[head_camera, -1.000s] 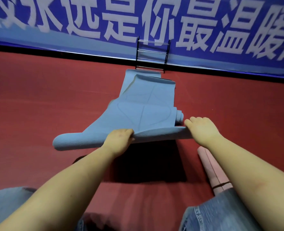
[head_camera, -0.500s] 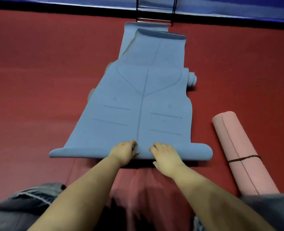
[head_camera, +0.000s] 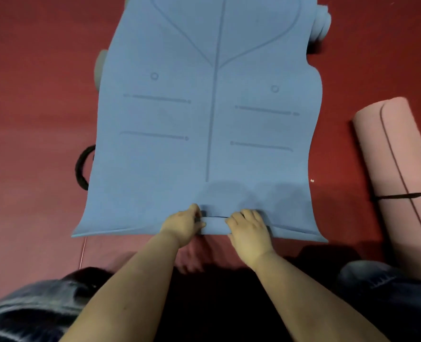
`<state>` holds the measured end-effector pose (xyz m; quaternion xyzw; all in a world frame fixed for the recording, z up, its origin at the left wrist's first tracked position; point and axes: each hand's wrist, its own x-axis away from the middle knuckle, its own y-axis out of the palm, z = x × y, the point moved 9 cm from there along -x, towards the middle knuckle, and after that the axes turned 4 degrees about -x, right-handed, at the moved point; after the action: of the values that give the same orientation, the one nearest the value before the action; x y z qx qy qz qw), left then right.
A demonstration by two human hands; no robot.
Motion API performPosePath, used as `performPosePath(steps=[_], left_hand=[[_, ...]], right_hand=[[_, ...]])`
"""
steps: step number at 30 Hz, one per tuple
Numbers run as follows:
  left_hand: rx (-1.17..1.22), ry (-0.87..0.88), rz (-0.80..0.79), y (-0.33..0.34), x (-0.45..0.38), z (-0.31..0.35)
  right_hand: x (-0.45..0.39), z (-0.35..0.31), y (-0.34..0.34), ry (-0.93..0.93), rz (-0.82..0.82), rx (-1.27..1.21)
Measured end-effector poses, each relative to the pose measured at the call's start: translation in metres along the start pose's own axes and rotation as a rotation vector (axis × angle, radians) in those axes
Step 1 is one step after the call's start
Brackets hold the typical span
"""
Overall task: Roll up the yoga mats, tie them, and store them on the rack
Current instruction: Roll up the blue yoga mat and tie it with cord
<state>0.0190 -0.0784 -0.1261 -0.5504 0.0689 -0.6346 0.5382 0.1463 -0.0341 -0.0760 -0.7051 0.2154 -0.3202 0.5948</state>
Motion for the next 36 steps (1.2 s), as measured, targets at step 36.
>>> performPosePath(steps=[36], left_hand=[[0.019,-0.015,0.391,0.035,0.035,-0.017]], right_hand=[[0.018,0.008,0.045,0.040,0.150,-0.286]])
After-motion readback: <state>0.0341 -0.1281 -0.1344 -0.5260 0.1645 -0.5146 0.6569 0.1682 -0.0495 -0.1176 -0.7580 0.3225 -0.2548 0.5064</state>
